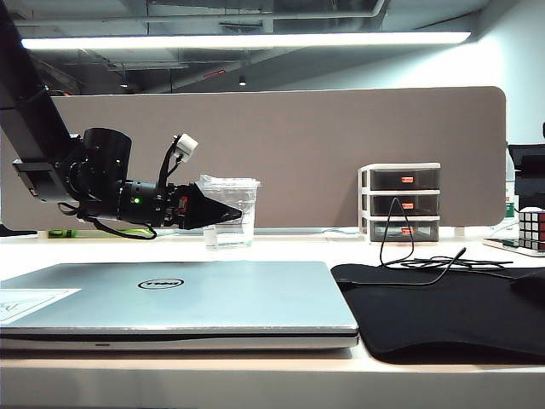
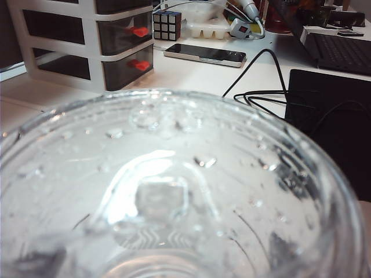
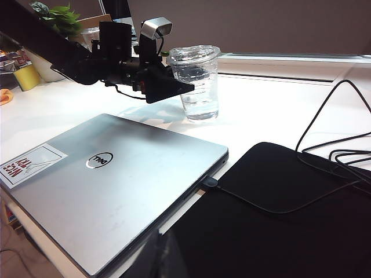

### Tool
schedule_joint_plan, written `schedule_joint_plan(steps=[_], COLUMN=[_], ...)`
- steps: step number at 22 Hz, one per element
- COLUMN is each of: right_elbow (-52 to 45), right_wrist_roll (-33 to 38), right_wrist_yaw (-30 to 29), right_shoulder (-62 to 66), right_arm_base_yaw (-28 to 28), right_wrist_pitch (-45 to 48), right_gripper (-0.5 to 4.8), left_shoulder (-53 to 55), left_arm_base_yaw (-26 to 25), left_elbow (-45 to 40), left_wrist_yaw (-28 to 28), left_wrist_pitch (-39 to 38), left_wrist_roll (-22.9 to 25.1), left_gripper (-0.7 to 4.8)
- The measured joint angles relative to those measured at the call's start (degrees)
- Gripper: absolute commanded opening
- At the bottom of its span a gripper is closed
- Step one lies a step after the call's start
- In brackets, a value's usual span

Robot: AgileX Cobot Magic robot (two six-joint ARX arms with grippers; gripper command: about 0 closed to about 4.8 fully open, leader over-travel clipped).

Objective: Pick up the coffee cup and place it over the laptop.

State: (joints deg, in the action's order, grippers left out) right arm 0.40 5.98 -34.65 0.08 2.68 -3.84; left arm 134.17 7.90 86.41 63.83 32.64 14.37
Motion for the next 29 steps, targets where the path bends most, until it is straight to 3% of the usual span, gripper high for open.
schedule_joint_plan(steps=[2,4,9,14,23,29], right_elbow=[0.00,0.00,0.00,0.00,0.00,0.00], right_wrist_roll=[0.00,0.00,0.00,0.00,0.00,0.00], right_wrist_yaw=[0.00,0.00,0.00,0.00,0.00,0.00], right_shoulder=[0.00,0.00,0.00,0.00,0.00,0.00], right_arm_base_yaw=[0.00,0.00,0.00,0.00,0.00,0.00], right_wrist_pitch=[0.00,0.00,0.02,0.02,0.00,0.00], right_gripper=[-0.06,-0.06,-0.06,-0.06,-0.06,-0.06], left_shoulder=[0.00,0.00,0.07,0.07,-0.28,-4.79], left_arm_base_yaw=[-0.02,-0.02,-0.02,-0.02,0.00,0.00], left_elbow=[0.00,0.02,0.02,0.00,-0.02,-0.13], left_wrist_yaw=[-0.04,-0.02,-0.24,-0.02,1.95,2.69], left_wrist_pitch=[0.90,2.32,3.39,3.52,10.91,7.76], left_wrist_roll=[0.00,0.02,-0.02,-0.37,-8.83,-10.29], left_gripper=[4.58,3.75,3.54,2.76,2.72,2.72])
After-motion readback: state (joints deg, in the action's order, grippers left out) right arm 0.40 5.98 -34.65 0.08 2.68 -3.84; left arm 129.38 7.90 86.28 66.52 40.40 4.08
